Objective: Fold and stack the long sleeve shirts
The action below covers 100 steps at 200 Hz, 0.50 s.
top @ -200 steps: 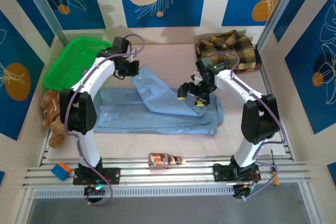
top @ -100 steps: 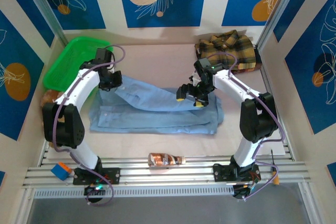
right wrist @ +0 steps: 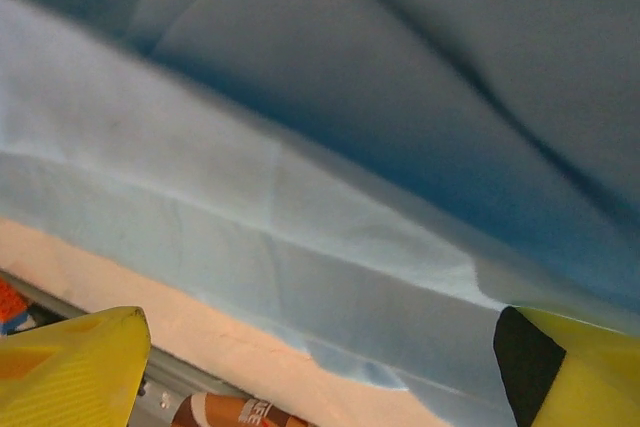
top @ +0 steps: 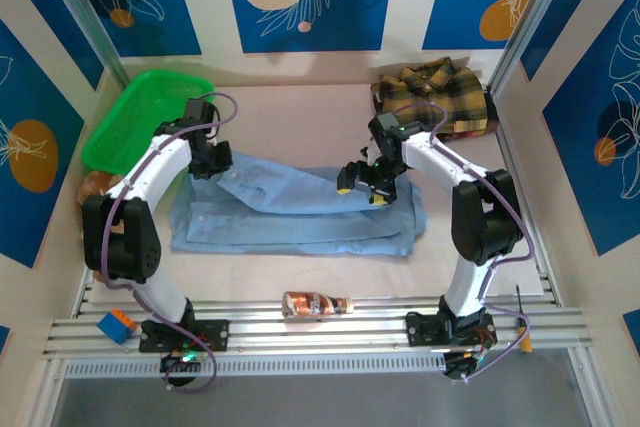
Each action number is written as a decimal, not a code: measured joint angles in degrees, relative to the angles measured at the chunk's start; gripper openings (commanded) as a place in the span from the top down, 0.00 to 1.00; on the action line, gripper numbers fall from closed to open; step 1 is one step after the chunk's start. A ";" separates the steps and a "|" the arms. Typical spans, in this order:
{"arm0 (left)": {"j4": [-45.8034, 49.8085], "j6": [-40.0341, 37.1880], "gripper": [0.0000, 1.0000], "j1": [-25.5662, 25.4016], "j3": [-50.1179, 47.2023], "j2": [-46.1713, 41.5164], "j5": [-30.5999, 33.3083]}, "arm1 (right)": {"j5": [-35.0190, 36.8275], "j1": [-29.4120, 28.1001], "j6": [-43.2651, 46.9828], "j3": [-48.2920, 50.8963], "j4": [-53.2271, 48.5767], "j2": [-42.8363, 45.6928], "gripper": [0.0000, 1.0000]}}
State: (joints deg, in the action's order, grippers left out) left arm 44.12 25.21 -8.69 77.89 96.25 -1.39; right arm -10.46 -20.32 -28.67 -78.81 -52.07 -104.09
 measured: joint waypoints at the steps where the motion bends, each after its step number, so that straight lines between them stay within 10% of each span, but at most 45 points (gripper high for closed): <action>1: 0.00 0.00 1.00 0.00 0.00 0.02 -0.02 | 0.11 0.07 0.00 0.00 -0.02 -0.07 0.10; 100: 1.05 -0.04 1.00 0.00 3.17 0.02 -0.07 | 7.43 5.81 0.72 -11.67 -1.07 -10.54 0.13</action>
State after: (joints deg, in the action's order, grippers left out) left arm 45.17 25.17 -8.69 81.06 96.27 -1.45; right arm -3.03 -14.50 -27.94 -90.48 -53.15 -114.63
